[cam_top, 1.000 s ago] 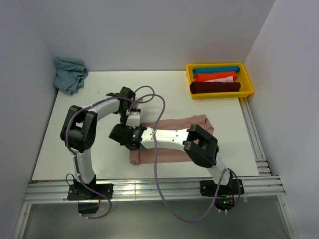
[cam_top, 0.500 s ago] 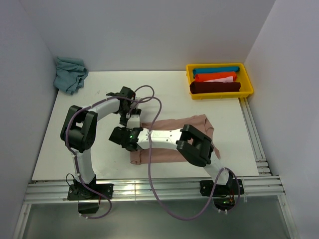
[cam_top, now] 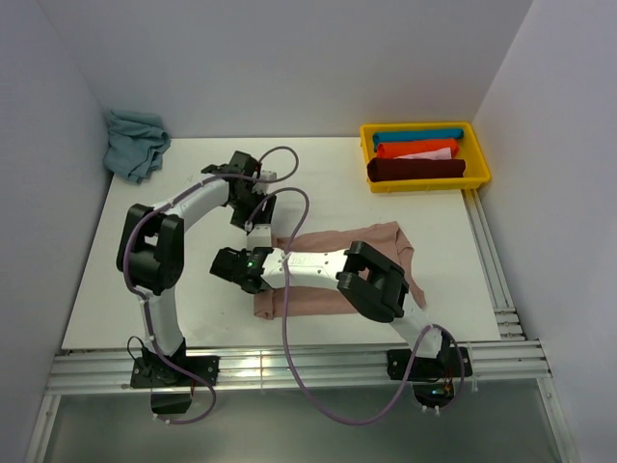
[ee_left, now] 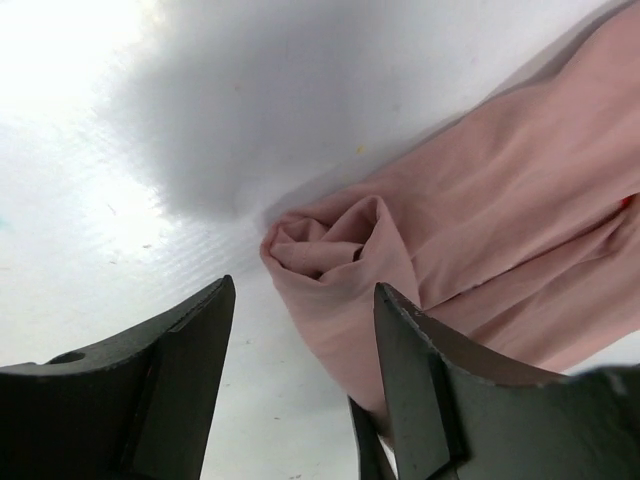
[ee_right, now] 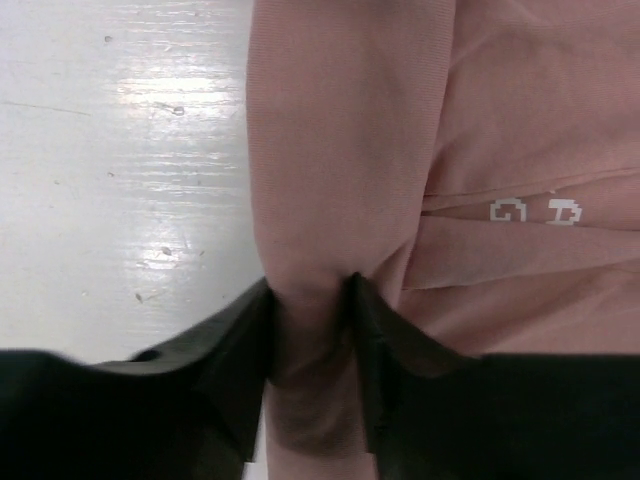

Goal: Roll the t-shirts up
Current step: Roll the tshirt

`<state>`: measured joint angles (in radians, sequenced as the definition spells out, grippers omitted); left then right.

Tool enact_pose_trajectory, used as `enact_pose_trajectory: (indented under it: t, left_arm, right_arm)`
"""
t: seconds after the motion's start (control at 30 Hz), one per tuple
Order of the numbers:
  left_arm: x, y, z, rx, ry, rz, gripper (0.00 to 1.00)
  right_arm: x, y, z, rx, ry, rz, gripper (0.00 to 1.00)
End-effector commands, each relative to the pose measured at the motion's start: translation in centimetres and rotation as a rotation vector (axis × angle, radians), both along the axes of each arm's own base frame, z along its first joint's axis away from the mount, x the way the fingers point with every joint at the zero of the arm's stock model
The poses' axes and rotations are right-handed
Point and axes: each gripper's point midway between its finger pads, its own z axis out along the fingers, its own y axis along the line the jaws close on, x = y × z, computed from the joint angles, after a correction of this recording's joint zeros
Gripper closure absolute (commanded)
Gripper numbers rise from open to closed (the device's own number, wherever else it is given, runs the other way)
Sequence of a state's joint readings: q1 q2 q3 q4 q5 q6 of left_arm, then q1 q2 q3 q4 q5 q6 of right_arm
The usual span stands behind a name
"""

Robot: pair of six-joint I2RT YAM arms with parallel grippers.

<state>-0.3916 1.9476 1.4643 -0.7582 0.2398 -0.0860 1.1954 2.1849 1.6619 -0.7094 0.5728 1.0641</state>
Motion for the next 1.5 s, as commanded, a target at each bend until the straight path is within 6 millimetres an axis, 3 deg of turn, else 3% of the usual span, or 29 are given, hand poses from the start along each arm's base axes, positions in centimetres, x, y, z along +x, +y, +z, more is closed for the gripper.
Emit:
enact_pose_trajectory:
  t: [0.0,0.03,0.13,0.33,0.4,0.53,0.77,0.93,1.2,1.47]
  left_arm:
    - [2.2,-0.1,3.1,-0.065,-0.05,-0.001,0.36]
    - [2.7,0.6,3.6,-0.077,-0.054,0.014,0.36]
    - [3.6,1.3,5.6,-0.124,-0.074,0.031,0.36]
    - [3.1,3.3,6.6,-0.17,-0.073,0.056,0.36]
    - [2.9,3.9,6.8,-0.179,-0.08,0.065,0.36]
    - [2.0,5.0,6.4,-0.181,-0.075,0.069,0.36]
    - [0.2,5.9,4.5,-0.161,-0.057,0.052,0.37]
    - [-1.0,6.2,2.5,-0.15,-0.013,0.057,0.39]
    - [-1.6,6.2,0.3,-0.105,-0.005,0.056,0.39]
    - [-1.1,5.7,-1.4,-0.028,0.021,0.08,0.6]
  right_arm:
    - [-0.9,-1.0,-2.0,-0.057,0.048,0.0,0.6]
    - [-0.9,-0.8,-2.2,-0.034,0.048,0.005,0.73]
    - [-0.7,0.4,-1.8,0.073,0.051,0.062,0.81]
    - [-1.0,6.2,3.1,0.56,0.079,0.243,0.85]
    - [-0.7,7.5,4.9,0.682,0.075,0.268,0.85]
    - [-0.5,8.4,6.1,0.814,0.089,0.267,0.85]
    - [0.5,6.4,5.2,0.985,0.121,0.107,0.85]
    - [0.4,4.8,3.5,0.968,0.138,0.04,0.85]
    - [0.5,4.4,2.6,0.963,0.152,-0.013,0.82]
    - [1.1,3.7,2.8,0.818,0.107,-0.018,0.58]
